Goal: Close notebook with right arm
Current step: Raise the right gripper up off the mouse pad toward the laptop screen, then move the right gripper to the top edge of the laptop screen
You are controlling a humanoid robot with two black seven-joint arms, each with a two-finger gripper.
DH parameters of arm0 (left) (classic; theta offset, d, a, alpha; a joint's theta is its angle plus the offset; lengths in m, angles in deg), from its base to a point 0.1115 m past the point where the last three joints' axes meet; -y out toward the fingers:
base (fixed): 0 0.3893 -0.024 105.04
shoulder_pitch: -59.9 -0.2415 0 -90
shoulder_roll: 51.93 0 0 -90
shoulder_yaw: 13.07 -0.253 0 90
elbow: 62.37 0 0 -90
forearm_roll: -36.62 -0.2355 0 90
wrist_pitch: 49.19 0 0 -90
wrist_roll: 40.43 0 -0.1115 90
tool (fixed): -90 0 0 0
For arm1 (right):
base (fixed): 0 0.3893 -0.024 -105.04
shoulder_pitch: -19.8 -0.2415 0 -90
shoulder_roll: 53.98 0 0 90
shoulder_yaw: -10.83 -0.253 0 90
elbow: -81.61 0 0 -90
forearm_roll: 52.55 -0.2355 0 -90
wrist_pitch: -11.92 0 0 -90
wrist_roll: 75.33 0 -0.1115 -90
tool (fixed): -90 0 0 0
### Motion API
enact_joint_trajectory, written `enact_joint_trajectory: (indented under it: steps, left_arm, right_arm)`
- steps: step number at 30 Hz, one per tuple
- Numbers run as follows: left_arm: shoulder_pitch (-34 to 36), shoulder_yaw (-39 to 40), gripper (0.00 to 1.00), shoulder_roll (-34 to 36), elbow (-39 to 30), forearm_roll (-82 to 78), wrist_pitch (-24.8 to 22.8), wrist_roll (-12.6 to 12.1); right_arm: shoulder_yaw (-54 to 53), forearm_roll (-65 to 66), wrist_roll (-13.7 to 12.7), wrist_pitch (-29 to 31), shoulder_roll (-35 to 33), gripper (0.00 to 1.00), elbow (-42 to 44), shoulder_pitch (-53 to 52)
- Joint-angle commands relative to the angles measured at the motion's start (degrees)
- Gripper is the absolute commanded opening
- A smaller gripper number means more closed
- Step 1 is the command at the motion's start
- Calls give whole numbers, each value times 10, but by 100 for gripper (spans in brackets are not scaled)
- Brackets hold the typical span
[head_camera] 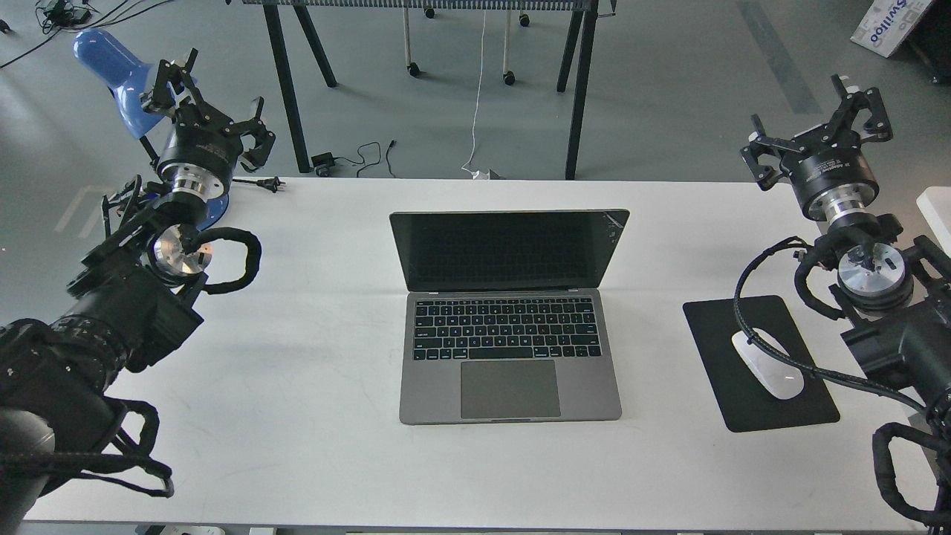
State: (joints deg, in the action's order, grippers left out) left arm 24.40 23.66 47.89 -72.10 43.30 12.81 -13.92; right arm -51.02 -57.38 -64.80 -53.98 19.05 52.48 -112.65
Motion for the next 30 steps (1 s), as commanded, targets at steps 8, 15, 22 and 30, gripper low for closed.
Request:
enact_joint_trajectory:
  steps: [8, 15, 22, 30]
  left_arm:
    - [0, 0, 100, 2, 1, -1, 0, 0]
    - [-1, 0, 100, 3, 1, -2, 0, -1]
    - [-1, 0, 100, 3, -1, -2, 0, -1]
    - [-2, 0, 100, 4, -3, -3, 0, -1]
  right_arm:
    - [54, 10, 3, -7, 12, 100, -1, -26]
    - [139, 11, 6, -39, 68, 100, 2, -73]
    - [260, 18, 2, -84, 116, 100, -11, -110]
    - [317, 18, -3, -125, 107, 100, -105, -113]
